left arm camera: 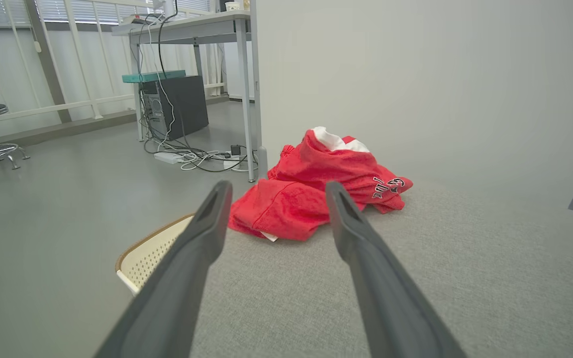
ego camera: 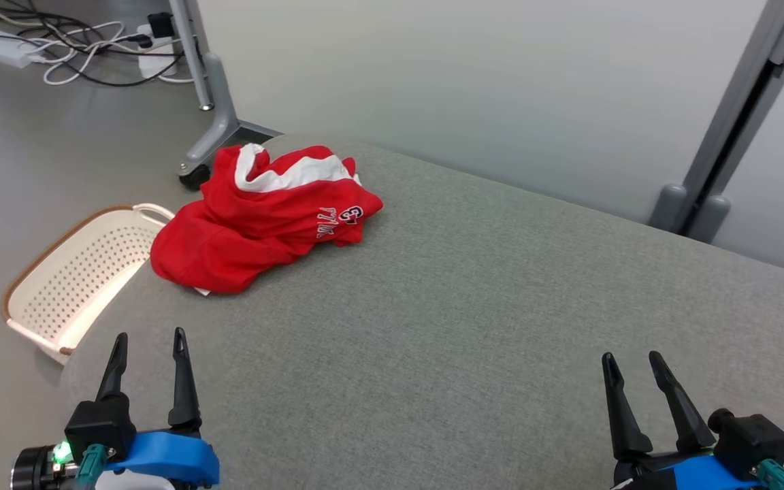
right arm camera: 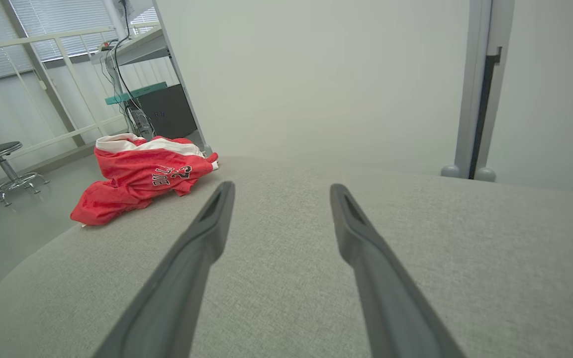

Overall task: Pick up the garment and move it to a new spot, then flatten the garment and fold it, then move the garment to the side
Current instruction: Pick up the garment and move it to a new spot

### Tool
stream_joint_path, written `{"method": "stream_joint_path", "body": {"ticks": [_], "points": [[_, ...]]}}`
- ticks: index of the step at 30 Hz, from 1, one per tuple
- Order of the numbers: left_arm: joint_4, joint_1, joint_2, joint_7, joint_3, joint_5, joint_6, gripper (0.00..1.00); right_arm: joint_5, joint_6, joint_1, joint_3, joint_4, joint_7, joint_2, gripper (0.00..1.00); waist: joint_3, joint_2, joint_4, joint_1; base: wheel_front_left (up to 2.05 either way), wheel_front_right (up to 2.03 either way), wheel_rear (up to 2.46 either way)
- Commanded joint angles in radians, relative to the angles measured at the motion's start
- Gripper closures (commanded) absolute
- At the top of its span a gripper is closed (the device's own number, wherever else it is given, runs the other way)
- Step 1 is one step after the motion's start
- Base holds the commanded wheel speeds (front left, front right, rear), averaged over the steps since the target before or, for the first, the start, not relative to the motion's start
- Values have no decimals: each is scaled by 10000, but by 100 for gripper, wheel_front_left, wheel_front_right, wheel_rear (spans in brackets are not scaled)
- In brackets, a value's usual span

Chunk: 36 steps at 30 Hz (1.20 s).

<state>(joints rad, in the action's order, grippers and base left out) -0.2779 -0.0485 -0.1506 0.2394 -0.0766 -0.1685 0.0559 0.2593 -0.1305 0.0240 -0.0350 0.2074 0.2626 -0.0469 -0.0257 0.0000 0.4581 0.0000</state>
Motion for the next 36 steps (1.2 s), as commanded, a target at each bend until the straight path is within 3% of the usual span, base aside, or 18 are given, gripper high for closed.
{"method": "stream_joint_path", "body": {"ticks": [1,18,25,36], "points": [[37,17,-35,39,26,-57,62,0,33,-4,-25,-13,-10,37,-61,0,146,0,267,0,0,0,0],[147,-33,1,176,283,-442,224,0,-173,-4,-265,-189,28,35,-63,0,434,0,486,0,0,0,0],[-105,-956,-255,225,662,-827,3,0,-541,-4,-527,-141,-193,35,-63,0,926,0,-186,0,0,0,0],[-759,-3657,-1174,262,1828,-1406,-135,0,-1400,-4,-1448,70,-1005,-168,-63,0,2703,0,-1951,0,0,0,0]]}}
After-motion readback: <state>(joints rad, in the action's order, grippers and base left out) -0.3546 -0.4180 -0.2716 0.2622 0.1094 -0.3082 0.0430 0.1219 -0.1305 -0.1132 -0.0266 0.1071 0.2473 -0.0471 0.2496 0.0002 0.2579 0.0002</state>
